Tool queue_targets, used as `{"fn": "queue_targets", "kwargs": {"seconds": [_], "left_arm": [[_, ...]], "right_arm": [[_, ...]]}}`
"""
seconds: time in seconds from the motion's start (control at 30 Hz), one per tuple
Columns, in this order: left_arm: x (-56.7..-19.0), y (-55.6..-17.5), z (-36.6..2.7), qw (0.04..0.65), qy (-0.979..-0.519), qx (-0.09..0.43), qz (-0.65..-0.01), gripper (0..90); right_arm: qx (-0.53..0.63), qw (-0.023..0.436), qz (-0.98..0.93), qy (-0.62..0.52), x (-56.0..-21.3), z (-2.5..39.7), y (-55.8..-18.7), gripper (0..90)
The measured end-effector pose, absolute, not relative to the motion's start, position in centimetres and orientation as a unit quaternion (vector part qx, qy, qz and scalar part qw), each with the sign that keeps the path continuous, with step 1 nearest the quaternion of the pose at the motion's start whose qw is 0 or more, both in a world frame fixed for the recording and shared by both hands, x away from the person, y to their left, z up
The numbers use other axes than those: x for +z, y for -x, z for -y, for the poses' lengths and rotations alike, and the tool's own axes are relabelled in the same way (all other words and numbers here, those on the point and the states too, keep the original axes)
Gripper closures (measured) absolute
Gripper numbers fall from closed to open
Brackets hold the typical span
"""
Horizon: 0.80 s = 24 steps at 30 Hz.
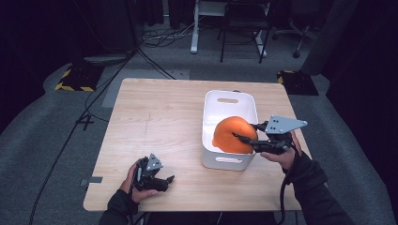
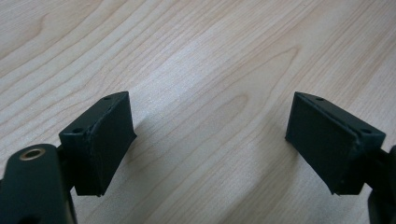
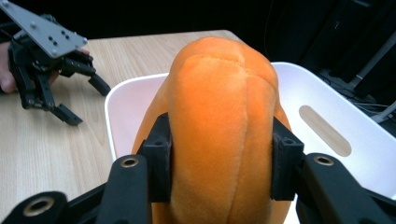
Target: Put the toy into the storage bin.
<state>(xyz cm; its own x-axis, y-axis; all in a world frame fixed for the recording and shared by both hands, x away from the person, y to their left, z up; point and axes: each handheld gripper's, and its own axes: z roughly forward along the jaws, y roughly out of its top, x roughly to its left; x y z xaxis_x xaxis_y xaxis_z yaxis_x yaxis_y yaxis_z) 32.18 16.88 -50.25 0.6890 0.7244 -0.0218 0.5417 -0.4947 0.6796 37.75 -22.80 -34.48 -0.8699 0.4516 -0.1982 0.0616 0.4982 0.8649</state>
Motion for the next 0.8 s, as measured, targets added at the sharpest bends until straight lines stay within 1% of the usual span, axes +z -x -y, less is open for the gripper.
{"fn": "queue_targets", "kwargs": {"seconds": [0.4,0.8], "left_arm": [[-50.2,-32.2,-16.9,0.339,-0.854,0.134,-0.371,15.3],[-50.2,-32.2,-16.9,0.340,-0.854,0.135,-0.370,15.3]], "right_arm": [[0.451,0.186,-0.859,-0.156,-36.0,22.3,-38.3,51.4],[0.431,0.179,-0.871,-0.155,-36.3,22.0,-38.6,48.4]]}}
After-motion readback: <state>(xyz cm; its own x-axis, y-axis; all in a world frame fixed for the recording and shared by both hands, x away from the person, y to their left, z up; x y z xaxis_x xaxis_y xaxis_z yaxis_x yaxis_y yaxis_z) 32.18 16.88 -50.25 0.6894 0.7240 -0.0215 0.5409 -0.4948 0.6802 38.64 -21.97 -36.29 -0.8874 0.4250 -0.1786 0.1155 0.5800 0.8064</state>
